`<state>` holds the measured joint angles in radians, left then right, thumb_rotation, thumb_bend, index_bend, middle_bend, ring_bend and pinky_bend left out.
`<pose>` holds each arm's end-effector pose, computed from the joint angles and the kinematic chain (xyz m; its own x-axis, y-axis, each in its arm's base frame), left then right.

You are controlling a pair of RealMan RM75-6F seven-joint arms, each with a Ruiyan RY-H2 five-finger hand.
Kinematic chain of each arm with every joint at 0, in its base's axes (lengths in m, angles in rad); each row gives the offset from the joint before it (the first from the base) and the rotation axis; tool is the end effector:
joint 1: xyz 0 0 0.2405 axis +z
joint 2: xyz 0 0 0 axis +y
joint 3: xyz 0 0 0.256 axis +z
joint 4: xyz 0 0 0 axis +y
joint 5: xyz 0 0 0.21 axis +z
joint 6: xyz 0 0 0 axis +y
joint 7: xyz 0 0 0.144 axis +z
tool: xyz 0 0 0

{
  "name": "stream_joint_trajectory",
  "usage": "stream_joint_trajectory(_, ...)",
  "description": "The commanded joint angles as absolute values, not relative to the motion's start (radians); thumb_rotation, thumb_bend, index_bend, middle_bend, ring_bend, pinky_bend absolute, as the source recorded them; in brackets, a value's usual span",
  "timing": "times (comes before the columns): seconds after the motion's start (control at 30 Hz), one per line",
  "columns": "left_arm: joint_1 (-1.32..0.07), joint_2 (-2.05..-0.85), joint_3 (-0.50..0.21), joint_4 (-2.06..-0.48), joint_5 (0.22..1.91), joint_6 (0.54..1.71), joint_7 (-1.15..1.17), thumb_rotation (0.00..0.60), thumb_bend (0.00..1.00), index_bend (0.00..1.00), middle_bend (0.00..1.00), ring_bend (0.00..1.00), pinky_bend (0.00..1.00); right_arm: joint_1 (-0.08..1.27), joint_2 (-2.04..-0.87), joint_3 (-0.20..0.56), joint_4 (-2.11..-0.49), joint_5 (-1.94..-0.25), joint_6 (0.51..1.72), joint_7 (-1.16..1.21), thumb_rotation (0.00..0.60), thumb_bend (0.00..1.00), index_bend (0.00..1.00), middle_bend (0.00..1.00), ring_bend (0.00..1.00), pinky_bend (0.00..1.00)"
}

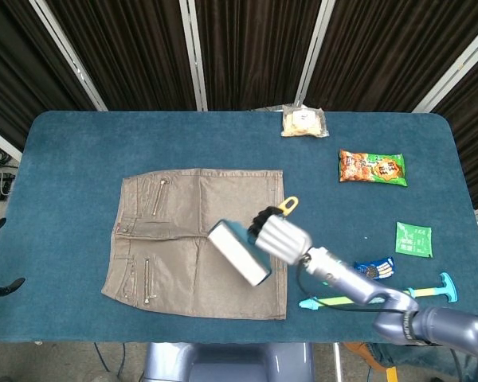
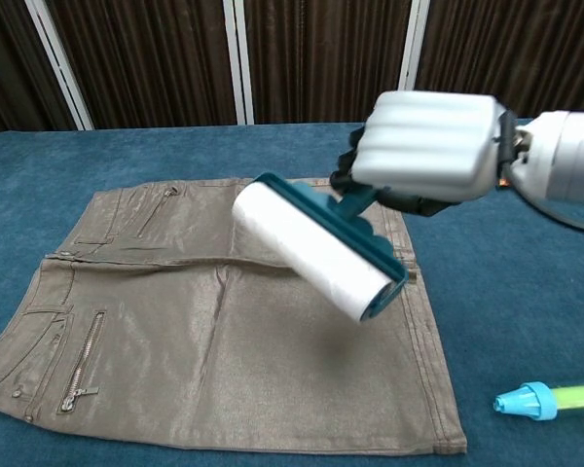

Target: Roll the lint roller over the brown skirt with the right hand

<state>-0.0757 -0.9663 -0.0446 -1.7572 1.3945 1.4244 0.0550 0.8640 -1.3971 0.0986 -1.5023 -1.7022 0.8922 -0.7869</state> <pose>-0.3113 0.1745 0.1904 0.4375 0.0765 0.8959 0.8914 0.0942 -0.4434 -0.0933 -0.3251 0.0018 0.7935 0.4733 0.3825 0.0459 -0.6733 0.7379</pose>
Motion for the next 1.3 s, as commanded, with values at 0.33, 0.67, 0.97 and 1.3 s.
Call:
stream_joint_trajectory(0.33, -0.083, -0.967, -0.049, -1.745, 1.374, 1.404, 0.044, 0.600, 0.00, 0.00, 0.00, 0.00, 0.00, 0.937, -1.594, 0.091, -1.476, -1.645, 0.739, -1.062, 0.600, 0.78, 0.47, 0.57, 0.47, 0.53)
stream_joint_trajectory(0.67, -0.084, -0.968, -0.049, -1.748, 1.370, 1.403, 0.052, 0.600, 0.00, 0.00, 0.00, 0.00, 0.00, 0.924, -1.638, 0.080, -1.392, -1.594, 0.729, -1.154, 0.600, 0.78, 0.47, 0.57, 0.47, 0.53)
stream_joint_trajectory(0.97, -0.087, -0.970, -0.052, -1.748, 1.362, 1.400, 0.056, 0.600, 0.00, 0.00, 0.00, 0.00, 0.00, 0.896, -1.648, 0.106, -1.223, -1.494, 0.760, -1.189, 0.600, 0.78, 0.48, 0.58, 0.48, 0.53)
stream_joint_trajectory(1.3, -0.092, -0.975, -0.052, -1.751, 1.358, 1.394, 0.070, 0.600, 0.00, 0.00, 0.00, 0.00, 0.00, 0.889, -1.654, 0.104, -1.086, -1.484, 0.835, -1.189, 0.600, 0.78, 0.48, 0.58, 0.48, 0.53)
